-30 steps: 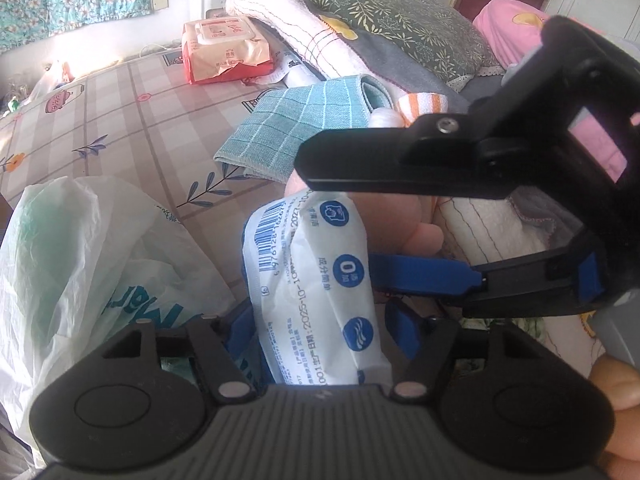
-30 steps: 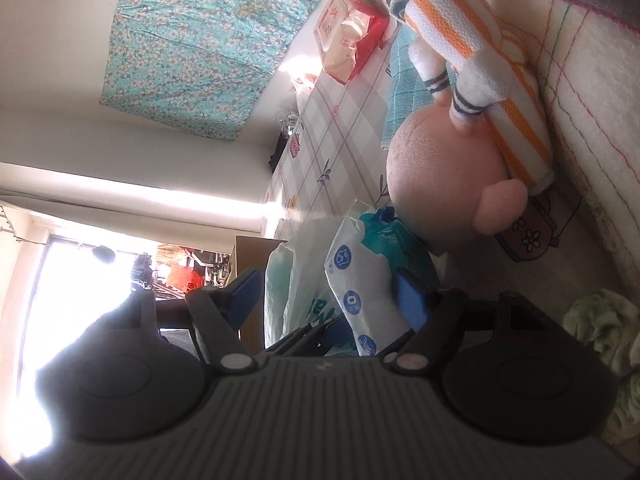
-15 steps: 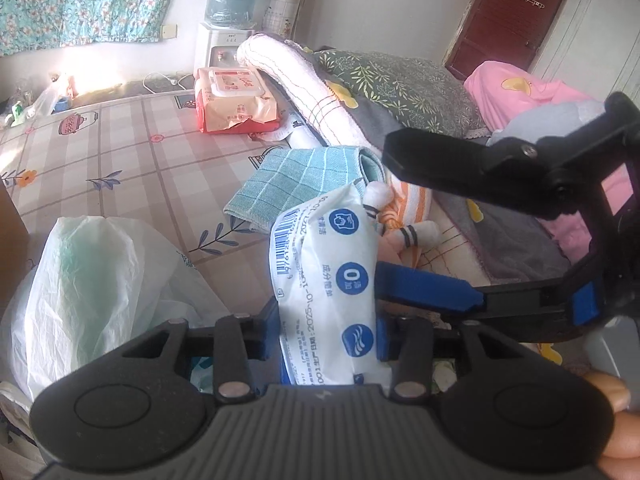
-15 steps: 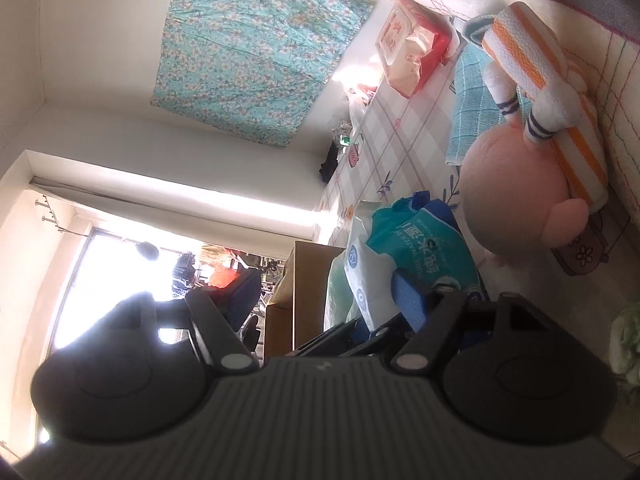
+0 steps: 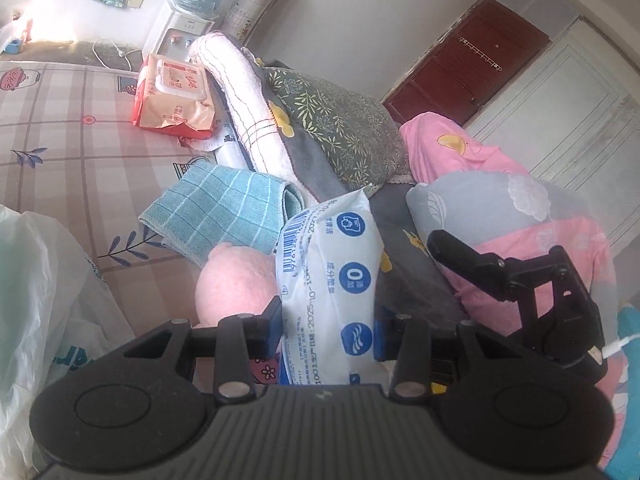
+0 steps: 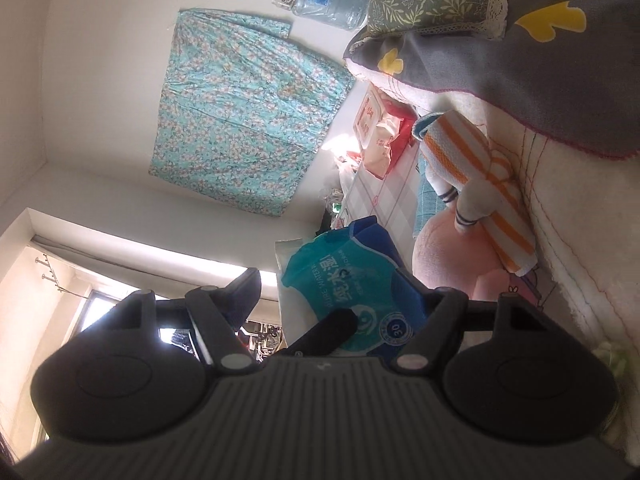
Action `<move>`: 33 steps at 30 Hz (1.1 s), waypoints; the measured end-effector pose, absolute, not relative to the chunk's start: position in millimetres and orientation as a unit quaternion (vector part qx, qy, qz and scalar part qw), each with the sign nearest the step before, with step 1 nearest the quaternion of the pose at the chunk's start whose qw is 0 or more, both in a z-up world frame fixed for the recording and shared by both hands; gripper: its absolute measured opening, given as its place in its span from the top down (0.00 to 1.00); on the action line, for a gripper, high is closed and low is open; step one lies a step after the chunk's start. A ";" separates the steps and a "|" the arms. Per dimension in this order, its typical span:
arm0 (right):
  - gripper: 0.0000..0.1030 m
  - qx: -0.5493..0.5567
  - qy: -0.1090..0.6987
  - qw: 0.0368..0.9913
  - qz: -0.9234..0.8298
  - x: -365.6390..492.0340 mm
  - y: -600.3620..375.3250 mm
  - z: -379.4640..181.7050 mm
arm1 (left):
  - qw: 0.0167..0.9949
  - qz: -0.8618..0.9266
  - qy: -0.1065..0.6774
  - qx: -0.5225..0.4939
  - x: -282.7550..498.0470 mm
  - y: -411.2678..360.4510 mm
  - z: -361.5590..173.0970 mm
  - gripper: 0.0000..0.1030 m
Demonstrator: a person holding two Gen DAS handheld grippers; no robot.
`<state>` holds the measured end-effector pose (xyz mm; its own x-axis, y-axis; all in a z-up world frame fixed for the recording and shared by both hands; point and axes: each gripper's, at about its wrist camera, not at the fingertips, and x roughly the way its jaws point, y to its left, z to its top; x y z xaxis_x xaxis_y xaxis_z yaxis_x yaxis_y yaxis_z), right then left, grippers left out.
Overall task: Organize soft objects
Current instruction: 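Lift the wet-wipes pack with the left gripper out of the pile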
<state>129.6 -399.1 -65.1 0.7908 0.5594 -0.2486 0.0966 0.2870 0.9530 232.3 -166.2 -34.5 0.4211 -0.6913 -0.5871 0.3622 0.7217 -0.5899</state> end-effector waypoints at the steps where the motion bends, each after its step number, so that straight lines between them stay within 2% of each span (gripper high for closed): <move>1: 0.30 0.578 0.286 0.750 0.150 130.7 -397.1 -68.6 | 0.812 -0.322 0.440 -0.207 238.5 -166.9 -42.7 0.59; 6: 0.31 0.579 0.301 0.743 0.146 139.3 -389.1 -78.5 | 0.804 -0.305 0.462 -0.218 250.0 -165.4 -62.1 0.60; 24: 0.41 0.514 0.363 0.770 0.109 183.1 -371.8 -101.4 | 0.843 -0.248 0.461 -0.123 240.8 -168.7 -52.1 0.59; 33: 0.42 0.494 0.359 0.782 0.122 177.2 -359.2 -81.8 | 0.839 -0.256 0.458 -0.147 231.6 -159.5 -40.4 0.63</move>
